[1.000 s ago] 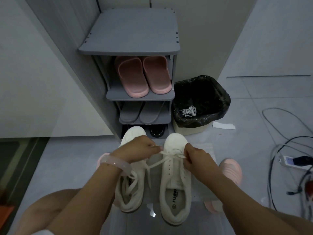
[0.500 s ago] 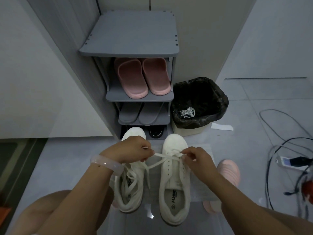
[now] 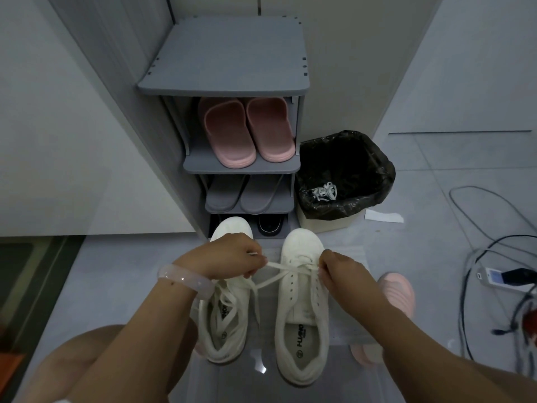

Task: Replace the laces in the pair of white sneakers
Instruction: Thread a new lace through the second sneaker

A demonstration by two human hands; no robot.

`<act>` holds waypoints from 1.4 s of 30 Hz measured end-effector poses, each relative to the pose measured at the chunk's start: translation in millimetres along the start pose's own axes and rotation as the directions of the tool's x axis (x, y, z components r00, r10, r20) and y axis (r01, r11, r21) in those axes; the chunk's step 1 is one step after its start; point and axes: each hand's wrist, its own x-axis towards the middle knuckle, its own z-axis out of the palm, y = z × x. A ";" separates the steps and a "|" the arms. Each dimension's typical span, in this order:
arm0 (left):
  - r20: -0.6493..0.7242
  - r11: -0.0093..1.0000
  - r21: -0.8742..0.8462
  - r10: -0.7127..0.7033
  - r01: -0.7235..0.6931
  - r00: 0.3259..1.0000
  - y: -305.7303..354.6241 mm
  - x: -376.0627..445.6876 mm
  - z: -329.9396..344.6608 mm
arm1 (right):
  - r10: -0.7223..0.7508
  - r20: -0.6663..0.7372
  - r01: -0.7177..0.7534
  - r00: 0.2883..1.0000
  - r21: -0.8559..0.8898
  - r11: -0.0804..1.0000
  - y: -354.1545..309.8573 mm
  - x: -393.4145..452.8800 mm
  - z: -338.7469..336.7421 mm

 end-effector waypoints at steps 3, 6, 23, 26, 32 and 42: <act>0.129 1.000 0.024 -0.012 0.009 0.992 3.8 -4.6 0.9 | -0.025 -0.079 0.006 0.997 -0.234 0.972 -9.7 -1.1 0.5; 0.207 0.996 0.079 -0.057 0.042 0.977 4.6 -7.9 0.3 | -0.029 -0.161 -0.006 0.987 -0.215 0.977 -12.6 -2.1 4.6; 0.087 0.992 0.091 -0.100 0.092 0.991 -0.1 -3.7 -4.6 | 0.209 0.534 -0.572 0.819 0.785 0.236 3.5 1.1 -7.3; 0.085 0.992 0.090 -0.098 0.090 0.992 -0.3 -3.1 -4.4 | 0.171 0.484 -0.509 0.858 0.763 0.399 4.1 0.2 -4.5; 0.091 0.993 0.077 -0.097 0.090 0.991 0.1 -2.6 -4.7 | 0.077 0.266 -0.216 0.961 0.547 0.809 9.7 4.0 -6.9; 0.132 0.993 0.069 -0.100 0.091 0.986 -0.5 -3.5 -2.7 | 0.014 -0.056 -0.022 0.998 -0.143 0.989 -9.8 1.6 8.2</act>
